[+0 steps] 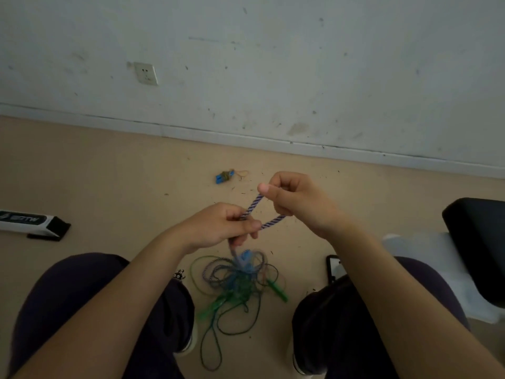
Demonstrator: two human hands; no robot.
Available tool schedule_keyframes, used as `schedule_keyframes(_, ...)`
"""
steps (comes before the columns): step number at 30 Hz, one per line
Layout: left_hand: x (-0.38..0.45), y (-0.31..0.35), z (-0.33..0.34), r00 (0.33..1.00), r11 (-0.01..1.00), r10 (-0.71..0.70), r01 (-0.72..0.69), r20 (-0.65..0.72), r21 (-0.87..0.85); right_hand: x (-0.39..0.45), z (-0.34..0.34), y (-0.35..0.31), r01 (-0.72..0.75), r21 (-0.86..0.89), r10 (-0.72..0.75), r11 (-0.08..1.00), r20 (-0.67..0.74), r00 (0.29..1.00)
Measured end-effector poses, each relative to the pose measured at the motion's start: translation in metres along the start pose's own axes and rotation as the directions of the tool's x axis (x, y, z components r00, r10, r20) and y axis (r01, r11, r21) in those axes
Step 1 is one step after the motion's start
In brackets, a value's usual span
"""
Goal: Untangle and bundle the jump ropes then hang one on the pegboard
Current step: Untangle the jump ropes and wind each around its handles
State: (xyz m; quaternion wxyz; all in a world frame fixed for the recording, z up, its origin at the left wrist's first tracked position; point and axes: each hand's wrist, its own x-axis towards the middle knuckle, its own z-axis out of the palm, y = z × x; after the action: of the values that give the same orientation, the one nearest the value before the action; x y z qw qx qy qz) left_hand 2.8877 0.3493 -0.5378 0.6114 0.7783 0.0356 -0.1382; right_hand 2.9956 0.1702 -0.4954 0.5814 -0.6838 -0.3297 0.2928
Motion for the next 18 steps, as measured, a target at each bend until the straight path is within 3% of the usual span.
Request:
schedule_keyframes(6,-0.018,0.001,-0.040,0.994,0.987,-0.038,0.054,-0.104,0.153,0.000,-0.022,0.011,-0.037,-0.253,-0.039,0.967,-0.288,0.957)
schedule_keyframes(10,-0.032,0.000,-0.063,0.944,0.991,0.065,-0.099,-0.325,-0.089,0.000,-0.049,0.015,-0.083,-0.503,-0.173,0.860,-0.442,0.880)
schedule_keyframes(13,-0.030,0.001,-0.056,0.941,0.980,0.048,-0.109,-0.334,-0.166,-0.002,-0.044,0.017,-0.047,-0.565,-0.152,0.823,-0.300,0.942)
schedule_keyframes(16,-0.022,0.001,-0.030,0.975,0.997,0.025,-0.041,-0.219,-0.068,-0.005,-0.018,0.018,0.011,-0.608,-0.112,0.794,-0.128,0.985)
schedule_keyframes(18,-0.016,0.003,-0.015,0.982,0.999,0.027,-0.035,-0.186,-0.040,-0.005,-0.001,0.015,0.068,-0.546,-0.101,0.835,-0.031,0.994)
